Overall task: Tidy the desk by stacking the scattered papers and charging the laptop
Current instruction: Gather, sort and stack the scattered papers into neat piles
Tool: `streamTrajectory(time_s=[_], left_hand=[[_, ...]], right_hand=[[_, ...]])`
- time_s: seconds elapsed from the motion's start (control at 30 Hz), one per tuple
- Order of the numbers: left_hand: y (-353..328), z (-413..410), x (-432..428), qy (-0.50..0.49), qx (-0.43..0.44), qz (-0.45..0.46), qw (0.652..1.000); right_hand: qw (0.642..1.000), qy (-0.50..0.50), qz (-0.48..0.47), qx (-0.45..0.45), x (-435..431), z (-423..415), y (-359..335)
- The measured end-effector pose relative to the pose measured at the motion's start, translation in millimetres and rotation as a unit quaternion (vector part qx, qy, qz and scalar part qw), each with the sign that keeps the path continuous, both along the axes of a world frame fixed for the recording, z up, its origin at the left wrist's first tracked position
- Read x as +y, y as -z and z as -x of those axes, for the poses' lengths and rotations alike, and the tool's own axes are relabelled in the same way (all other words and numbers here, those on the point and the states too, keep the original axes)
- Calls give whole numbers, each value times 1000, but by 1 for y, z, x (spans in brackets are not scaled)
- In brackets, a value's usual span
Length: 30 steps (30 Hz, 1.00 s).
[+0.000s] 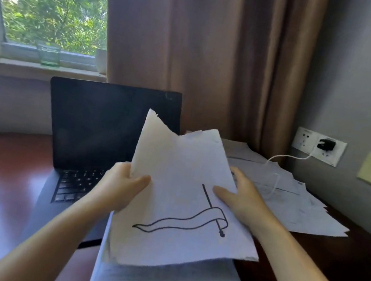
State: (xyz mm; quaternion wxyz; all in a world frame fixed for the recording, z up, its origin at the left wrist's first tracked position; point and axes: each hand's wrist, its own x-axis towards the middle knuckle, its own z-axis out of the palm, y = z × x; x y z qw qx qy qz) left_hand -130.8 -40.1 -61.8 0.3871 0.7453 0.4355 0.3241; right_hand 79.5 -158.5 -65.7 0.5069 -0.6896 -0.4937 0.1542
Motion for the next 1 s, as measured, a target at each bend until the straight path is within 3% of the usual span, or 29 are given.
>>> streamTrajectory(time_s=[0.17, 0.33, 0.4, 0.47, 0.67, 0.9, 1.0], left_hand=[[37, 10, 3, -23, 220, -43, 974], [47, 5, 6, 19, 247, -83, 965], [45, -2, 8, -6, 349, -129, 928], [42, -12, 10, -17, 417, -185, 889], [45, -65, 11, 115, 408, -229, 876], [68, -80, 15, 99, 333, -270, 898], [72, -80, 16, 97, 315, -278, 902]], right_hand=[[994, -23, 97, -55, 3, 15, 41], [969, 1, 169, -181, 6, 18, 59], [941, 44, 226, -248, 9, 12, 53], [931, 74, 226, -277, 12, 0, 46], [933, 85, 208, -282, 31, -41, 45], [931, 68, 206, -293, 83, -67, 46], [885, 84, 277, -365, 107, -78, 45]])
